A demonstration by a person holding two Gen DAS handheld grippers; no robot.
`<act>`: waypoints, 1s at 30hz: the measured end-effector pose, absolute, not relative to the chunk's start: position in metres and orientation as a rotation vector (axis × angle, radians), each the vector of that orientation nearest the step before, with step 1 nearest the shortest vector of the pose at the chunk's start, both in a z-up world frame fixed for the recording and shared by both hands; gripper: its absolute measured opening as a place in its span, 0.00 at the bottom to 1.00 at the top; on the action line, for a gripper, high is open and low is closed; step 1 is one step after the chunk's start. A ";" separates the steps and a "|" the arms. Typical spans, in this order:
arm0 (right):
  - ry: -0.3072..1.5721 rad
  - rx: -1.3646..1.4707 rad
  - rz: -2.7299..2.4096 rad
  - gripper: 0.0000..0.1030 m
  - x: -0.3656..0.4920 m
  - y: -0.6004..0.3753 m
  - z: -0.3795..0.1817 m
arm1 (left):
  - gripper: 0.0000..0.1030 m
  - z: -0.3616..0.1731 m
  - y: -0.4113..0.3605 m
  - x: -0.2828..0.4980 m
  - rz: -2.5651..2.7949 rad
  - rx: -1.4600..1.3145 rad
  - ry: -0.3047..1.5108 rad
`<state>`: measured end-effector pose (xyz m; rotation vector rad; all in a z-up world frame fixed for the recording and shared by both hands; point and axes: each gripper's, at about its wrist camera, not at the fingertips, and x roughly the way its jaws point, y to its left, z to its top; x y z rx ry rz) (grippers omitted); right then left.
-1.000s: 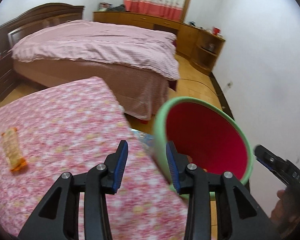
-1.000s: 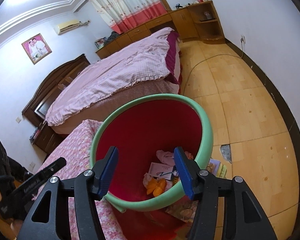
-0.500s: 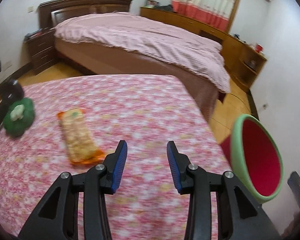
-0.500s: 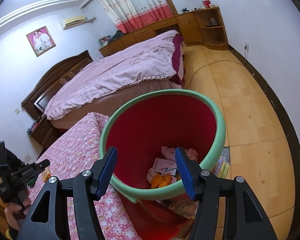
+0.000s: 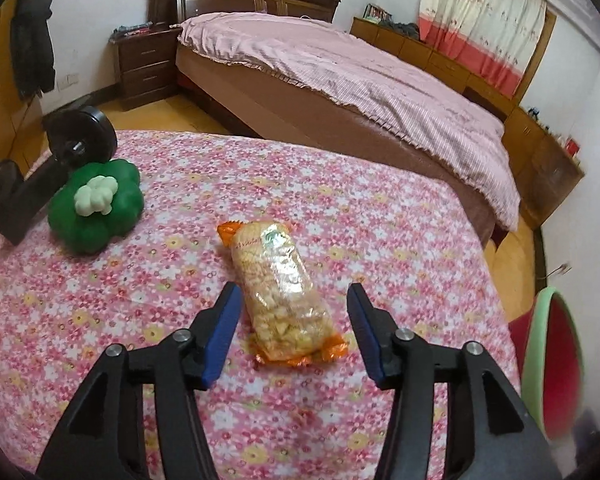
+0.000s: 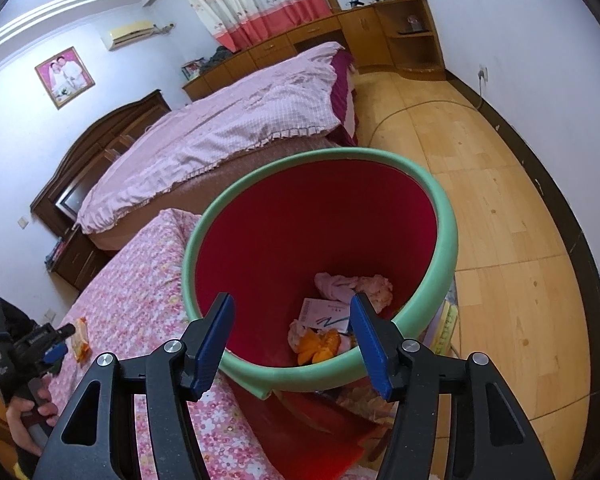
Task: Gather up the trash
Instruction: 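Move the left tool back to the clear snack bag and close on it, then carry the snack bag in the left tool over the red bucket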
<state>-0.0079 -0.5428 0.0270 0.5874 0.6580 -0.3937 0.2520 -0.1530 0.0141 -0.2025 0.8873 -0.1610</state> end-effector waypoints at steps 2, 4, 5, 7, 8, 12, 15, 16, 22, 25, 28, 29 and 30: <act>0.665 0.591 -0.395 0.60 -0.007 -0.543 0.025 | 0.56 0.013 -0.151 0.255 -0.168 -0.210 0.889; 0.668 0.591 -0.396 0.60 -0.006 -0.543 0.023 | 0.56 0.010 -0.152 0.260 -0.172 -0.212 0.901; 0.668 0.590 -0.396 0.60 -0.005 -0.542 0.023 | 0.56 0.008 -0.152 0.262 -0.170 -0.214 0.906; 0.667 0.586 -0.395 0.60 -0.005 -0.542 0.023 | 0.56 0.006 -0.155 0.264 -0.160 -0.215 0.918; 0.667 0.584 -0.395 0.60 -0.005 -0.542 0.023 | 0.56 0.003 -0.154 0.266 -0.148 -0.215 0.928; 0.668 0.583 -0.398 0.60 -0.005 -0.542 0.022 | 0.56 -0.006 -0.152 0.272 -0.124 -0.228 0.956; 0.679 0.590 -0.406 0.60 -0.004 -0.546 0.018 | 0.56 -0.011 -0.152 0.274 -0.131 -0.234 0.957; 0.683 0.593 -0.412 0.60 -0.003 -0.547 0.017 | 0.55 -0.011 -0.153 0.273 -0.129 -0.223 0.951; 0.676 0.594 -0.416 0.60 -0.008 -0.545 0.022 | 0.45 -0.012 -0.159 0.269 -0.158 -0.194 0.938; 0.667 0.589 -0.411 0.60 -0.013 -0.542 0.025 | 0.45 -0.010 -0.158 0.264 -0.189 -0.221 0.939; 0.659 0.595 -0.408 0.60 -0.017 -0.540 0.027 | 0.45 -0.005 -0.159 0.253 -0.231 -0.230 0.931; 0.655 0.596 -0.406 0.60 -0.020 -0.539 0.028 | 0.45 -0.001 -0.161 0.249 -0.246 -0.231 0.925; 0.651 0.595 -0.405 0.60 -0.022 -0.538 0.030 | 0.45 0.002 -0.162 0.245 -0.259 -0.231 0.920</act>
